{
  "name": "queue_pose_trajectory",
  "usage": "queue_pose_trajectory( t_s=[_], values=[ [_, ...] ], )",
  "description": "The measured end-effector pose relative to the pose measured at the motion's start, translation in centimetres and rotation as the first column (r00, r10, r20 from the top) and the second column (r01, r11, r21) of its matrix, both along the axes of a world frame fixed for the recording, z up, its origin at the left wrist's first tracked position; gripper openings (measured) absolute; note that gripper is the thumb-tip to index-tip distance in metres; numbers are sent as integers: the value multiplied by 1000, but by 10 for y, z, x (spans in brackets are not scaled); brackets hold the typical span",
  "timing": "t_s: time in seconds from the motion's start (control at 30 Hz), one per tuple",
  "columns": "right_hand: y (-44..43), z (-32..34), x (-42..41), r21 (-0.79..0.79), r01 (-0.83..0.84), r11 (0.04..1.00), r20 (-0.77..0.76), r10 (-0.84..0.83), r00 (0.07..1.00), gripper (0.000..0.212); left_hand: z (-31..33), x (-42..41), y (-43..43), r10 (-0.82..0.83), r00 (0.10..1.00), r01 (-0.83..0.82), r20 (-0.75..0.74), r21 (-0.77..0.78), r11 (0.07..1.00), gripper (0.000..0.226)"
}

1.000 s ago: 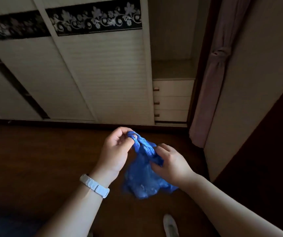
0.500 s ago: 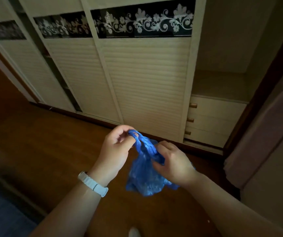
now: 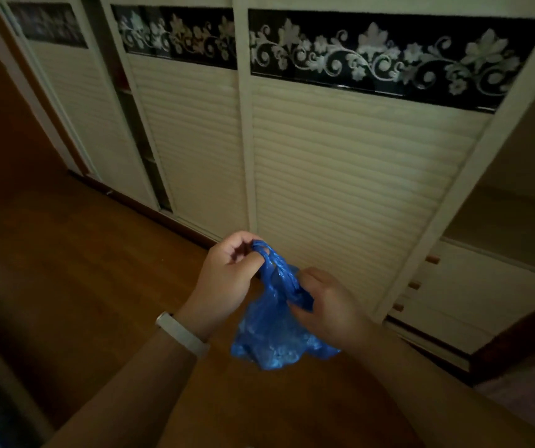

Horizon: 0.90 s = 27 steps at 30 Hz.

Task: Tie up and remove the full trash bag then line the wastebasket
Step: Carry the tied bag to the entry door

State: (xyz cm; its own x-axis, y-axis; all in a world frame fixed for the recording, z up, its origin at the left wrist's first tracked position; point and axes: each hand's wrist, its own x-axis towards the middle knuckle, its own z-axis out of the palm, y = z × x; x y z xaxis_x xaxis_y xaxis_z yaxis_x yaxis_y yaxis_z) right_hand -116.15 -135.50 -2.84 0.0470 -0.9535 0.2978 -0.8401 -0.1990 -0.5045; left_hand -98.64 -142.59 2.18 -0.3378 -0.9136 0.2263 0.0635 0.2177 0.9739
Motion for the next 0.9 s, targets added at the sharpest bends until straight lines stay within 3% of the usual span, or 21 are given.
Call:
queue_pose_trajectory(
  t_s=[0.13,0.27,0.47,0.9],
  values=[
    [-71,10,24,-44,-23,999,5,23,1000,21,10,29,-64,34,999,-34,-11,14,999,30],
    [-131,13,45,-19,-61,998,-7,61,998,24,15,55,-110,97,995,-96,28,-23,995,22],
    [-223,2,62,-7,-153,988,33,153,988,13,10,76,-179,179,983,-177,-36,53,983,23],
    [-486,-15,89,46,-402,915,125,394,911,14,8,102,-392,409,906,-416,109,61,907,31]
  ],
)
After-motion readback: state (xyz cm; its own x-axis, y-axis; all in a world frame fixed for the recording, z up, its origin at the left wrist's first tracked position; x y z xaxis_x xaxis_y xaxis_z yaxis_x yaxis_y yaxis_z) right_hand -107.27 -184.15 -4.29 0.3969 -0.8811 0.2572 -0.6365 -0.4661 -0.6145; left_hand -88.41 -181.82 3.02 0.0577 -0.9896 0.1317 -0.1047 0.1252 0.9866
